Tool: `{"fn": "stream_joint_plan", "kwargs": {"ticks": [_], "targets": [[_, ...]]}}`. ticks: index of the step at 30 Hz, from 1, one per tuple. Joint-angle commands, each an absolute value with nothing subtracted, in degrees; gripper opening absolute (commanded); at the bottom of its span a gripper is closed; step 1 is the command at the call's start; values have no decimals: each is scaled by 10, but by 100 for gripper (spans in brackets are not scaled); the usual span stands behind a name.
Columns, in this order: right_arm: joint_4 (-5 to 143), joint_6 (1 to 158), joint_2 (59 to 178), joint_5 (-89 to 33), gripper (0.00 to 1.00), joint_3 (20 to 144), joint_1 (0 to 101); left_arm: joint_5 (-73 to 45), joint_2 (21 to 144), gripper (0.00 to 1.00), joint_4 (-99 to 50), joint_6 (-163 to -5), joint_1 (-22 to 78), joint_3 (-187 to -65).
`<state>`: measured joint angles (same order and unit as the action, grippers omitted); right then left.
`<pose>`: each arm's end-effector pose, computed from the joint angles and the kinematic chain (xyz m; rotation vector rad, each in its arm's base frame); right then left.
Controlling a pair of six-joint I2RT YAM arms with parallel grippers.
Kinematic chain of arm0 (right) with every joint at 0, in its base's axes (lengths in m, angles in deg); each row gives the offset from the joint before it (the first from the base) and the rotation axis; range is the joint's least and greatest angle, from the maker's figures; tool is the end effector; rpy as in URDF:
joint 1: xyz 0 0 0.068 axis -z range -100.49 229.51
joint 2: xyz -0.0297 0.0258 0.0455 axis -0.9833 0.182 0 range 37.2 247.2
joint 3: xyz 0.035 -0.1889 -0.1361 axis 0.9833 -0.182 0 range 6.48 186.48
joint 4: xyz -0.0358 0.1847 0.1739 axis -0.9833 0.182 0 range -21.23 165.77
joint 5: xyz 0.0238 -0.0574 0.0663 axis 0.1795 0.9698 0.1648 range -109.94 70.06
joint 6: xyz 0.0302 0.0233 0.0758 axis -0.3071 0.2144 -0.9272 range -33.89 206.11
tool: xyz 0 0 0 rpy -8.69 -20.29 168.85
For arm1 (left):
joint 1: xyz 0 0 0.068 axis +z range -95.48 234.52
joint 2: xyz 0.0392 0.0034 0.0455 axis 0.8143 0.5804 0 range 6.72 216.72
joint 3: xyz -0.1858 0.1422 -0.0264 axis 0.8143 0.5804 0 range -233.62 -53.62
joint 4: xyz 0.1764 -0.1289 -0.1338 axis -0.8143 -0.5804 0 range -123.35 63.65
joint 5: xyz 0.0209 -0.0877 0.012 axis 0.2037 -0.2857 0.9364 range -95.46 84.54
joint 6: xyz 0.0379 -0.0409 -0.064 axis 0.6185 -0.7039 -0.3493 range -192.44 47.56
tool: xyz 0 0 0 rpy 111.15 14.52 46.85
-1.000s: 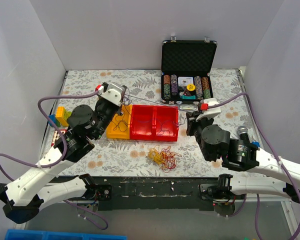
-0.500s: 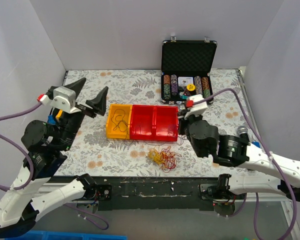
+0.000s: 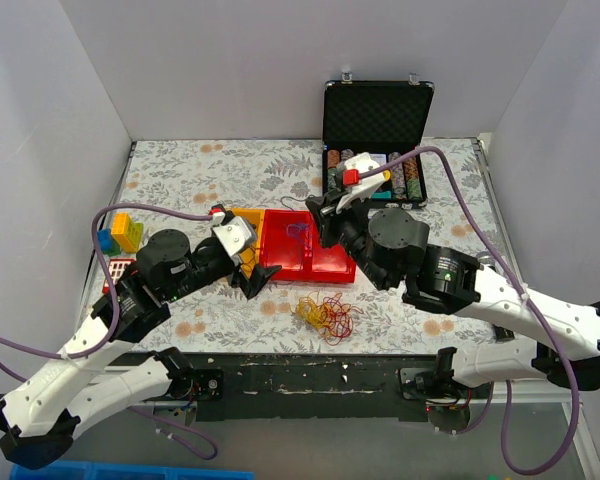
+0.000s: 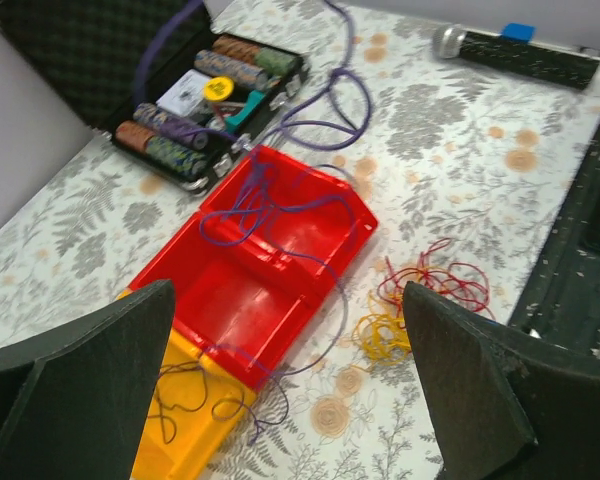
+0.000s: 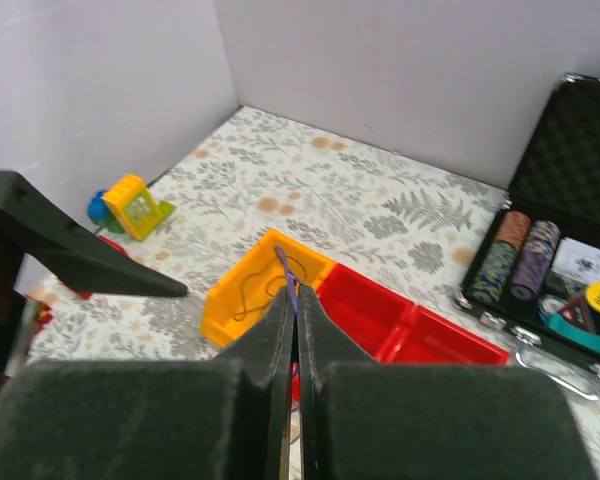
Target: Untangle the cables
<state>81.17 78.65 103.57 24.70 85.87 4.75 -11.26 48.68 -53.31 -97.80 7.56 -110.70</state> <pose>0.1231 0.2530 0.4336 -0.3061 1.5571 0.5209 0.1400 -0.1608 0.3540 0.4299 1.8391 -0.9816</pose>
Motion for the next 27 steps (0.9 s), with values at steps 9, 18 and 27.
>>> {"fn": "stream_joint_plan", "kwargs": {"ticks": [9, 18, 27], "targets": [[755, 800, 1081, 105, 1, 935, 45, -138, 474, 98, -390, -971, 75, -1134], [746, 779, 1094, 56, 1, 938, 45, -190, 474, 98, -401, -953, 76, -1138], [723, 735, 1088, 4, 1, 929, 45, -189, 486, 82, -401, -937, 76, -1126]]}}
